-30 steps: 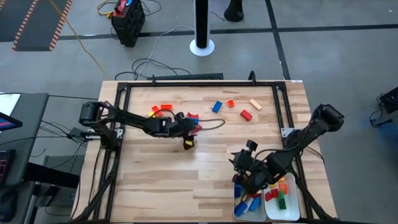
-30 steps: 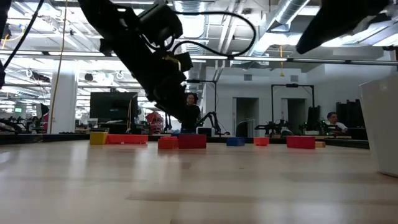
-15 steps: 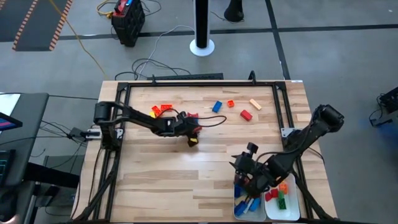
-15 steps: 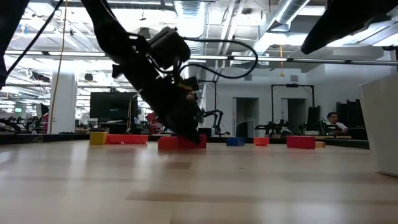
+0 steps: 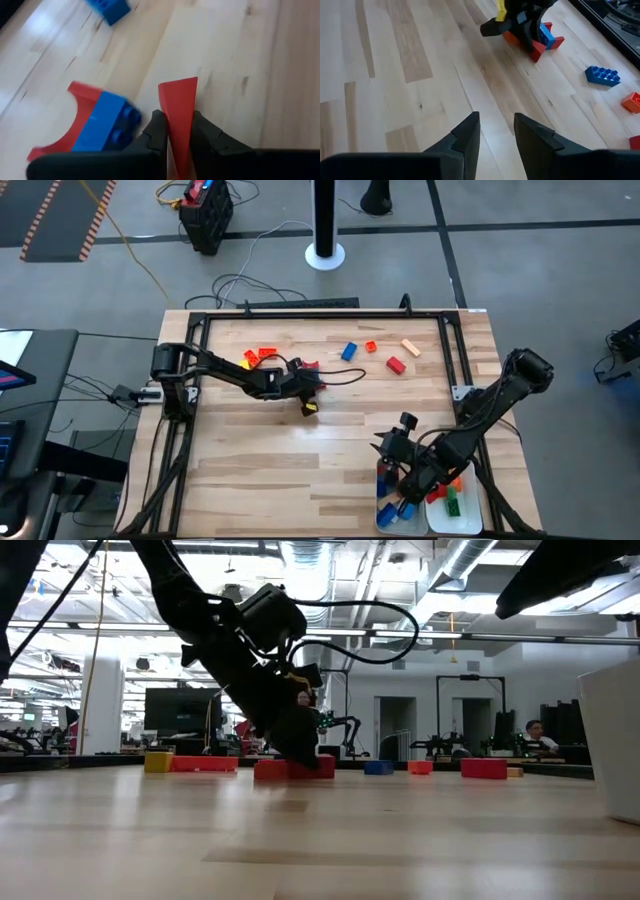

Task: Sort blocks by size
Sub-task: Put the large red wooden block into the gray bin, then put the large blue game piece into the gray bin

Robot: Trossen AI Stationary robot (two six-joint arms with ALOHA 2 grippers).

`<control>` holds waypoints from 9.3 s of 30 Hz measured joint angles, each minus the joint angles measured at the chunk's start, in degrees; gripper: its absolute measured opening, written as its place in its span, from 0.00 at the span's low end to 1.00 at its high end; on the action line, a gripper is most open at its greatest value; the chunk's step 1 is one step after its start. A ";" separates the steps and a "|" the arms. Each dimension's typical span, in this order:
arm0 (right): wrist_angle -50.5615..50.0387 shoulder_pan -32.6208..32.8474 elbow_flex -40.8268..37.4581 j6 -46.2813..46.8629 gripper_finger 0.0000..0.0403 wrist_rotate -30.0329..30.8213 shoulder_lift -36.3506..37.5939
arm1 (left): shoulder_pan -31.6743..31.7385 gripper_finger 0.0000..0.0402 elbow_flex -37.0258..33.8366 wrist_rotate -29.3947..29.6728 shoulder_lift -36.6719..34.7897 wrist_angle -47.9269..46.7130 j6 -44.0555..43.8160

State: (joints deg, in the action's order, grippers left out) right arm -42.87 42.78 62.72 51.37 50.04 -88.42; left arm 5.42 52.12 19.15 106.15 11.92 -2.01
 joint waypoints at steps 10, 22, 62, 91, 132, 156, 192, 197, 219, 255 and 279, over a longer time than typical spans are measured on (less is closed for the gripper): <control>-1.45 4.11 -0.58 0.64 0.37 7.69 0.00 | -4.15 0.10 0.00 -8.47 -0.68 13.44 9.72; 15.52 3.64 -2.64 -13.64 0.51 18.12 0.00 | -13.90 0.10 2.22 -12.56 -0.72 27.92 20.00; 37.83 -3.62 -0.20 -43.91 0.64 5.97 -1.90 | -24.03 0.13 5.68 -4.76 -12.35 15.63 21.89; 4.38 6.73 -0.09 -0.80 0.18 -4.31 6.50 | -22.99 0.52 5.68 5.51 -12.91 2.70 16.05; 7.23 1.17 -4.04 -5.74 0.25 -0.18 5.48 | 4.62 0.48 3.07 -2.93 -15.46 -21.49 12.38; 9.18 0.55 -5.99 -6.42 0.49 -0.61 5.49 | 14.57 0.48 9.22 -14.77 -5.43 -21.59 18.65; 9.88 1.08 -5.90 -6.40 0.49 0.00 5.51 | 11.81 0.20 9.05 -18.41 -1.11 -24.37 17.09; 9.90 1.08 -5.90 -6.40 0.49 0.00 5.51 | 9.30 0.20 9.05 -18.40 -1.93 -22.24 15.68; 41.27 -6.71 -13.51 -32.26 0.66 0.22 5.50 | -12.64 0.20 9.07 -18.65 -4.96 4.01 13.31; 42.68 -7.66 -13.49 -33.46 0.28 -2.82 5.49 | -16.02 0.23 9.07 -18.65 -4.94 11.71 10.57; 1.61 10.56 -2.12 1.65 0.31 -6.80 6.01 | -13.68 0.56 9.14 -7.06 -6.46 -8.26 11.22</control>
State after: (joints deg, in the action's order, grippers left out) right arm -41.26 53.34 60.60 53.02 43.24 -82.41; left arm -8.25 61.25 12.10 99.68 3.66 9.22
